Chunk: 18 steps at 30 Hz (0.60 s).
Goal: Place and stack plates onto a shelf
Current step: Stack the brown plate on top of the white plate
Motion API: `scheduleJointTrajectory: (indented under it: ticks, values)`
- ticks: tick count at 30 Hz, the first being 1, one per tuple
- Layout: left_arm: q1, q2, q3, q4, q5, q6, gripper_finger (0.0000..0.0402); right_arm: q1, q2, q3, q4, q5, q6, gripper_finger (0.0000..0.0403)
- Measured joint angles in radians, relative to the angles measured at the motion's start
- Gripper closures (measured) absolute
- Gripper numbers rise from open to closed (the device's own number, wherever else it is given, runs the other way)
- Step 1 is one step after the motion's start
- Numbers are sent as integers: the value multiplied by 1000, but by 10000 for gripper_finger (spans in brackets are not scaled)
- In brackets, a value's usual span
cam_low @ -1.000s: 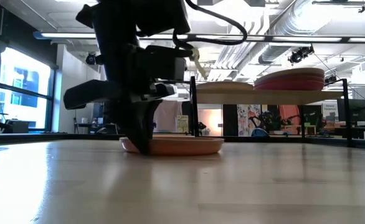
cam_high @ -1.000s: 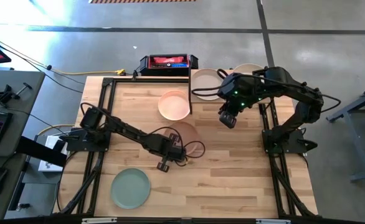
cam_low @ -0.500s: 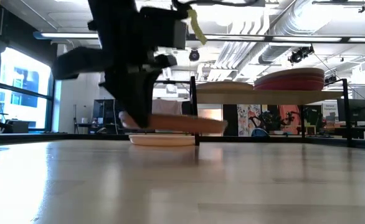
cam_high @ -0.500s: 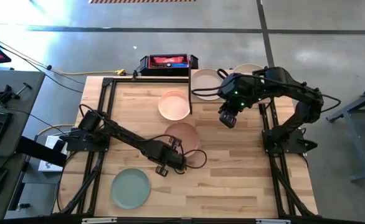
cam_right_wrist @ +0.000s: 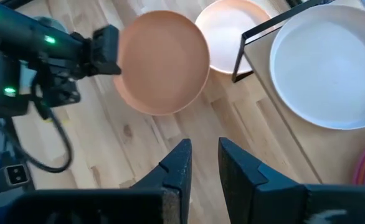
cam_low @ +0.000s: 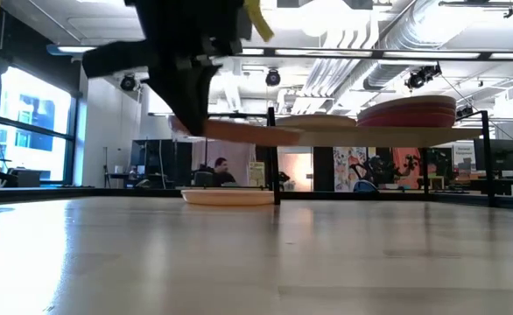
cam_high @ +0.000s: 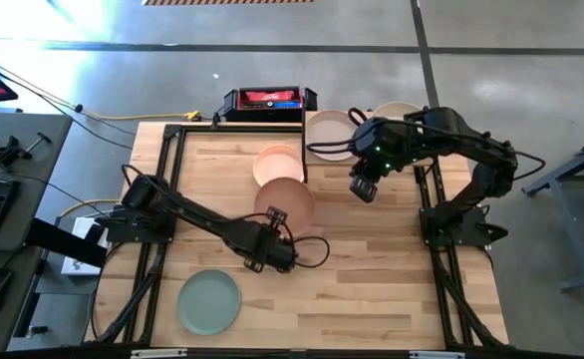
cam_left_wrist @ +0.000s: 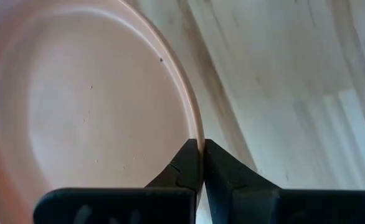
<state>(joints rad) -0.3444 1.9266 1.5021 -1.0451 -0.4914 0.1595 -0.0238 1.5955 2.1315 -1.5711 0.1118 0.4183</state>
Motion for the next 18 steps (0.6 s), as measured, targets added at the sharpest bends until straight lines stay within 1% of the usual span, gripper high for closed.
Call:
scheduleJointTrajectory:
  ticks: [4, 9, 12, 15, 18]
  values:
    - [-7, -42, 0, -50, -17, -17, 401, 0, 0, 0, 0, 39, 0, 335]
    - [-10, -111, 0, -67, -55, -9, 401, -5, 1, 0, 1, 55, -24, 305]
    - [-10, -152, 0, -71, -90, 30, 401, -19, 2, -1, 5, 85, -16, 292]
    - [-6, -195, 0, -70, -123, 85, 401, -53, 3, -1, 11, 121, 24, 289]
    - [8, -232, 0, -75, -129, 152, 401, -100, 9, -1, 27, 124, 36, 289]
